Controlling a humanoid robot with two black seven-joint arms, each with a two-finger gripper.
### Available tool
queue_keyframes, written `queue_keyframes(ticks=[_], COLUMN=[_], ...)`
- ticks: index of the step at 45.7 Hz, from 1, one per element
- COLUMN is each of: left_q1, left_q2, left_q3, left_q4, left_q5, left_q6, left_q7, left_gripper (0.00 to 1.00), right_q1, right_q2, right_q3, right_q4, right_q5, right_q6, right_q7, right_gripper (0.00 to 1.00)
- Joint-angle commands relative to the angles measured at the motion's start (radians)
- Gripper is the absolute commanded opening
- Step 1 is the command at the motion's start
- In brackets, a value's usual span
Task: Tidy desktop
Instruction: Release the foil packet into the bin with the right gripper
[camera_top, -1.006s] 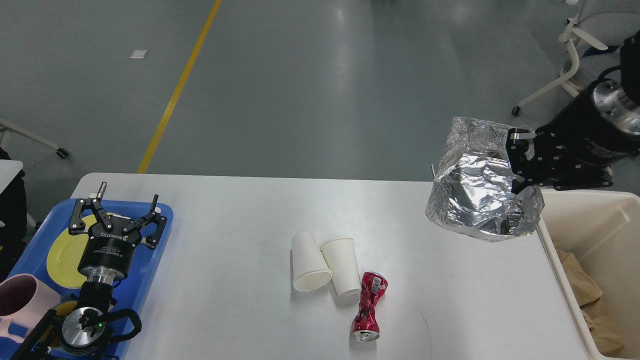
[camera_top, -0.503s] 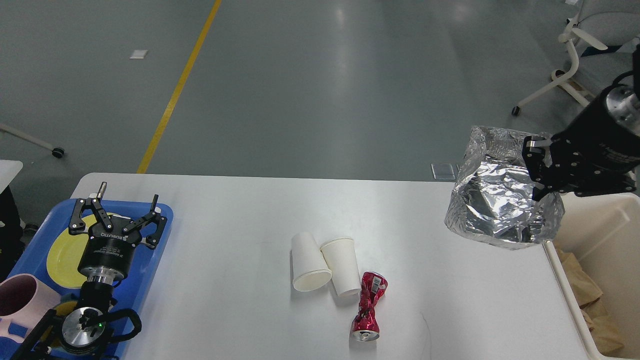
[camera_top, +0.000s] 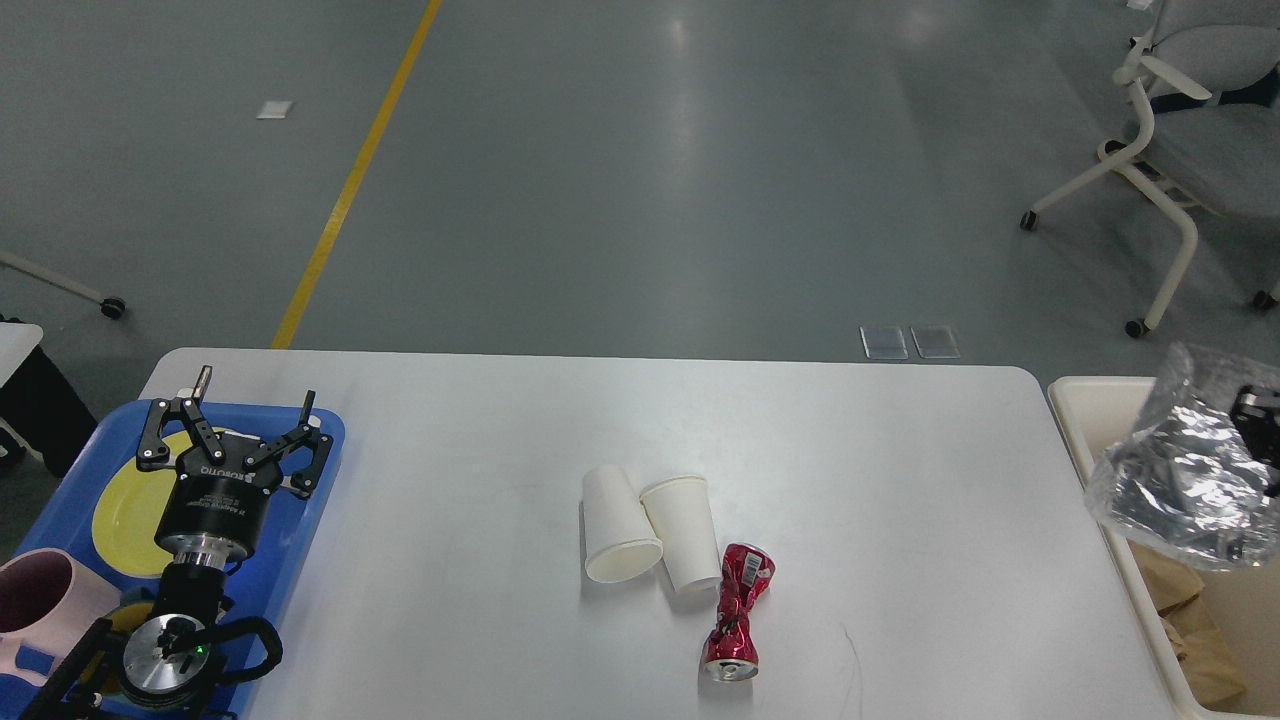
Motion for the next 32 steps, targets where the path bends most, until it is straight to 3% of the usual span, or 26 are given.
queue_keyframes(ticks=[1, 18, 32], left_q1=[0.0, 0.0, 0.0], left_q2=[0.0, 0.0, 0.0], left_q3=[0.0, 0.0, 0.0], left_q4=[0.0, 0.0, 0.0], left_q5=[0.0, 0.0, 0.0], left_q6=[0.001, 0.001, 0.001], left_q7=[0.0, 0.001, 0.0], left_gripper=[0.96, 0.96, 0.96], right_q1=[-0.237, -0.856, -1.208], right_q2=[-0.04, -0.027, 0.115], right_q3=[0.084, 0.427, 0.606], right_q4=[-0.184, -0.707, -1.055], right_q5=[0.0, 0.015, 0.019], right_q6=[-0.062, -0.162, -0.334], right_q7=[0.001, 0.0, -0.002], right_gripper=[0.0, 0.0, 0.0])
